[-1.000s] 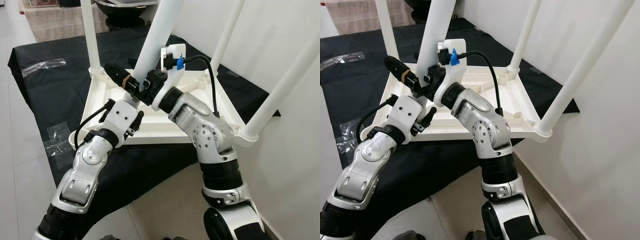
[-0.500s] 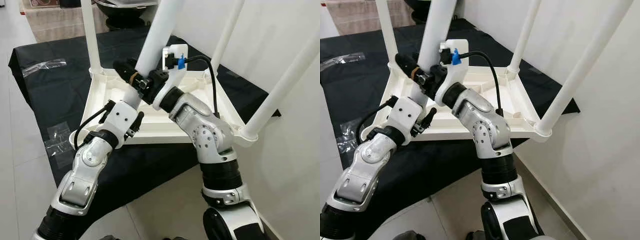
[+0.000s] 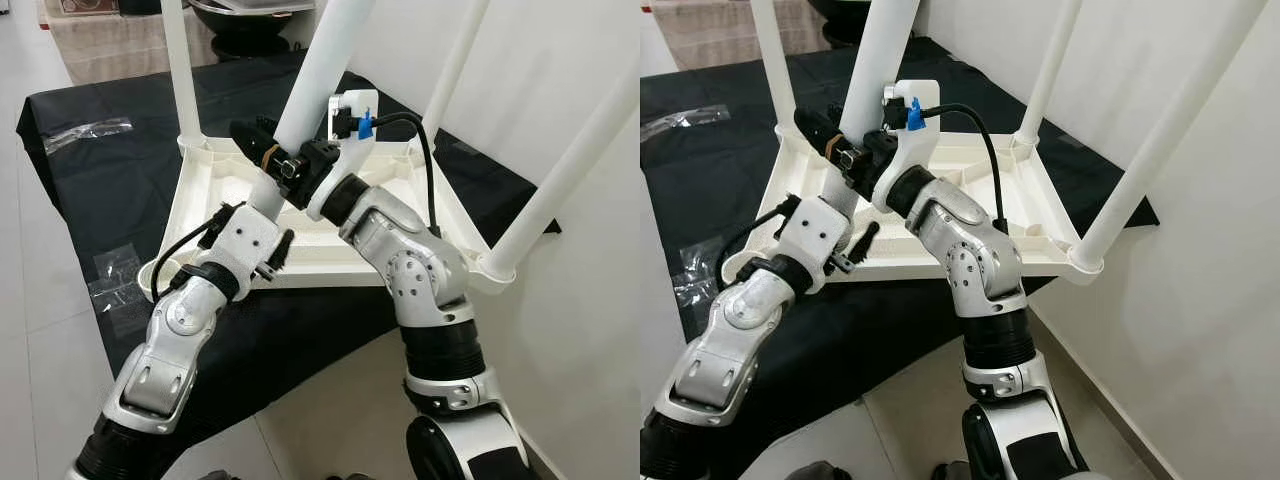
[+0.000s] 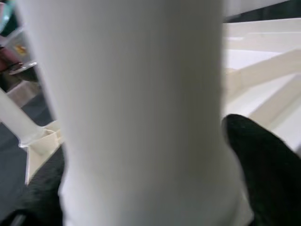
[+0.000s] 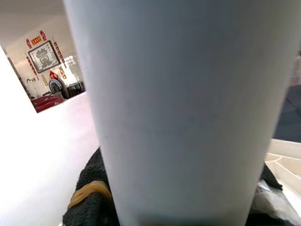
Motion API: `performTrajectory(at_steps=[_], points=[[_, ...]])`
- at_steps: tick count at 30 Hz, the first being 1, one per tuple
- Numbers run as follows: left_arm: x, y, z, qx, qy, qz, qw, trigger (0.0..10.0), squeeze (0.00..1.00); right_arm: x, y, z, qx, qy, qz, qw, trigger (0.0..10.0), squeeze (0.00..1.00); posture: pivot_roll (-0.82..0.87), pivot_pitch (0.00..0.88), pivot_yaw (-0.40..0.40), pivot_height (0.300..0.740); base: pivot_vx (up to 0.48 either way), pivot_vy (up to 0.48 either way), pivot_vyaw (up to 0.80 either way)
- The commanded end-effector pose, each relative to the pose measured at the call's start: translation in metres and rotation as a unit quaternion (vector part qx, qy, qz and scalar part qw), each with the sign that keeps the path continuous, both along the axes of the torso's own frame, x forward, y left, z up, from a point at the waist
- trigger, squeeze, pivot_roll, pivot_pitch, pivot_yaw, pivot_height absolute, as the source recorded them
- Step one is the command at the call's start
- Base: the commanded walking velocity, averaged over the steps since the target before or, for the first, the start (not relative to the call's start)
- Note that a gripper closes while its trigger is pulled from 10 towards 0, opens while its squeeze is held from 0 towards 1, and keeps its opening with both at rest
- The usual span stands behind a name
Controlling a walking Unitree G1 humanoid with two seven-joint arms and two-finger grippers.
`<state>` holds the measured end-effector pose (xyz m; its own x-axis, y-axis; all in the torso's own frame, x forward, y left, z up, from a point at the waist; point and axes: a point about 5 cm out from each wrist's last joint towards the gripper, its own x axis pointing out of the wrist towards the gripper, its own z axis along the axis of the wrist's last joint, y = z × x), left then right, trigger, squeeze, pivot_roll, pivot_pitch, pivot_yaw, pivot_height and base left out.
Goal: Building children table
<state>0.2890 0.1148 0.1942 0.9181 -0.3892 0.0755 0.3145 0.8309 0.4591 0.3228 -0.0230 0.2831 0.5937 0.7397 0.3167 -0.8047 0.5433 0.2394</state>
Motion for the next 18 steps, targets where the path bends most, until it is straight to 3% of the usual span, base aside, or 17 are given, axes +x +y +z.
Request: performTrajectory(at_steps=[1,6,7,10,11,12,18], points=[[-0.004,-0.004,-0.005,0.002,0.013,-0.01,1.0,10.0,1.0,0.002,-0.002,0.005,0.006,-0.01,-0.009,1.0,0.0,0.0,0.04,0.045,-0.078,0.74,0.0,0.0,0.0],[-0.002,0.001,-0.006,0.018,0.01,0.007,1.0,10.0,1.0,0.007,-0.007,0.008,0.009,-0.014,-0.023,1.0,0.0,0.0,0.04,0.045,-0.078,0.74,0.0,0.0,0.0],[-0.002,0.004,-0.004,0.021,0.004,0.014,1.0,10.0,0.0,0.01,-0.01,0.009,0.009,-0.016,-0.032,0.999,0.0,0.0,0.04,0.046,-0.078,0.74,0.0,0.0,0.0],[-0.001,0.008,-0.002,0.019,-0.001,0.024,1.0,10.0,0.0,0.014,-0.014,0.01,0.008,-0.017,-0.043,0.999,0.0,0.0,0.05,0.046,-0.081,0.74,0.0,0.0,0.0],[0.0,0.013,0.0,0.017,-0.012,0.042,0.999,10.0,0.0,0.019,-0.019,0.011,0.004,-0.018,-0.062,0.998,9.1,0.0,0.05,0.048,-0.081,0.74,0.0,0.0,0.0],[0.001,0.02,0.004,0.015,-0.025,0.064,0.998,10.0,0.0,0.025,-0.025,0.012,0.0,-0.019,-0.084,0.996,10.0,0.0,0.05,0.048,-0.081,0.74,0.0,0.0,0.0],[-0.002,0.033,0.008,0.012,-0.047,0.113,0.992,10.0,0.0,0.042,-0.053,0.012,-0.002,-0.02,-0.201,0.979,10.0,0.0,0.05,0.05,-0.085,0.74,0.0,0.0,0.0]])
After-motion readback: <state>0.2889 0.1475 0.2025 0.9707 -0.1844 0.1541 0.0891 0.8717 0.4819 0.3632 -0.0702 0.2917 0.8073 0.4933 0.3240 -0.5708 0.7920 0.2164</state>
